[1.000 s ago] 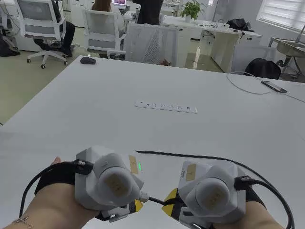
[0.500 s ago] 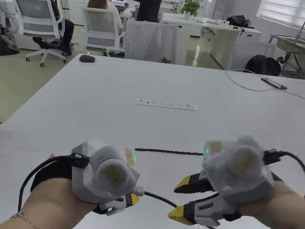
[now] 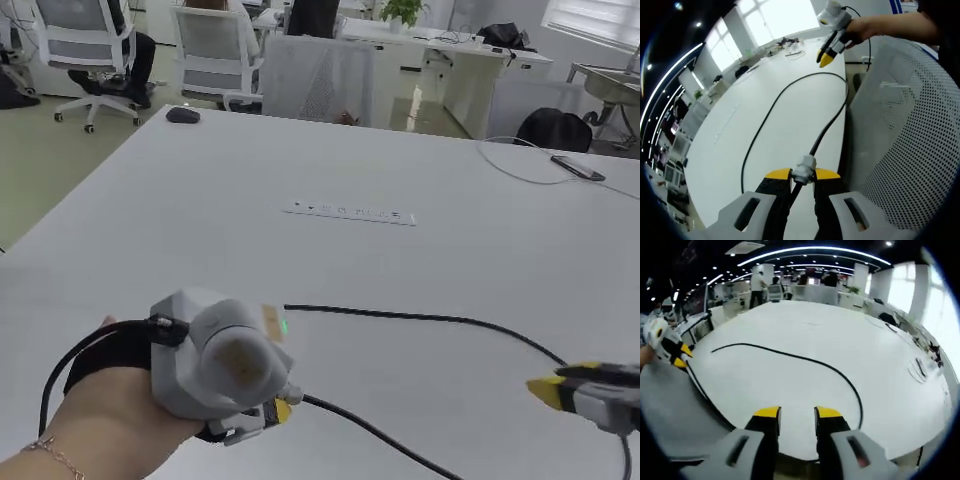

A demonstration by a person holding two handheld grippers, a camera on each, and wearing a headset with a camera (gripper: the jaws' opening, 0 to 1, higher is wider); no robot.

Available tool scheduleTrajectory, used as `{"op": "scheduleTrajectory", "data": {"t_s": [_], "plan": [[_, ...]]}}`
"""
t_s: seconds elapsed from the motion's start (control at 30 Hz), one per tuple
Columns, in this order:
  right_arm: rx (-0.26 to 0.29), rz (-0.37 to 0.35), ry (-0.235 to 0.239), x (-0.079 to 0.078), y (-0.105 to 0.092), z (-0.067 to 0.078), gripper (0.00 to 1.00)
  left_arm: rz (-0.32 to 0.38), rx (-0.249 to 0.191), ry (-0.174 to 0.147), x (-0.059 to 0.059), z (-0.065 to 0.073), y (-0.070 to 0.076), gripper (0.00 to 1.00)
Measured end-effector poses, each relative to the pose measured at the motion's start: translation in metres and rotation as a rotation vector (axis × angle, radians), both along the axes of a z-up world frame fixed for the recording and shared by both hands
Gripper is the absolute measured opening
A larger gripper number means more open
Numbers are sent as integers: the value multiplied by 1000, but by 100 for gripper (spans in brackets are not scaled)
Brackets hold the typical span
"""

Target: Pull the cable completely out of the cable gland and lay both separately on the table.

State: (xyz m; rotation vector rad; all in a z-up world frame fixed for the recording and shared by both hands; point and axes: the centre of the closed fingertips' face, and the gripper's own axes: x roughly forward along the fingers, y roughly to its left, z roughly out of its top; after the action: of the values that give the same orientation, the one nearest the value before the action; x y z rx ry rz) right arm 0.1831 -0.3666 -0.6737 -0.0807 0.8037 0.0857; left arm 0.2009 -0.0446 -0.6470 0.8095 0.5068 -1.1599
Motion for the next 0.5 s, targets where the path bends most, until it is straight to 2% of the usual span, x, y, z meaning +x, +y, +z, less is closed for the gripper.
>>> {"op": "scheduleTrajectory", "data": {"t_s": [0.07, 0.13, 0.2, 0.27, 0.3, 0.33, 0.47, 0.5], "plan": [[-4, -142, 39, -15, -31, -24, 25, 2, 1, 1, 0, 0, 1, 17], [-15, -228, 100, -32, -52, -47, 27, 2, 0, 2, 1, 0, 0, 17], [-35, -275, 135, -44, -66, -62, 27, 0, 2, 3, 1, -1, 0, 17], [-33, -283, 163, -51, -71, -74, 29, -1, 5, 5, 0, -2, 1, 17], [-26, -279, 161, -51, -72, -76, 28, -1, 5, 6, 0, -2, 1, 17], [3, -294, 180, -55, -71, -80, 27, -1, 5, 7, 0, -2, 1, 17], [4, -288, 190, -53, -72, -84, 26, 2, 5, 9, 0, -2, 1, 17], [32, -290, 188, -51, -70, -85, 24, 2, 5, 9, 0, -2, 1, 17]]}}
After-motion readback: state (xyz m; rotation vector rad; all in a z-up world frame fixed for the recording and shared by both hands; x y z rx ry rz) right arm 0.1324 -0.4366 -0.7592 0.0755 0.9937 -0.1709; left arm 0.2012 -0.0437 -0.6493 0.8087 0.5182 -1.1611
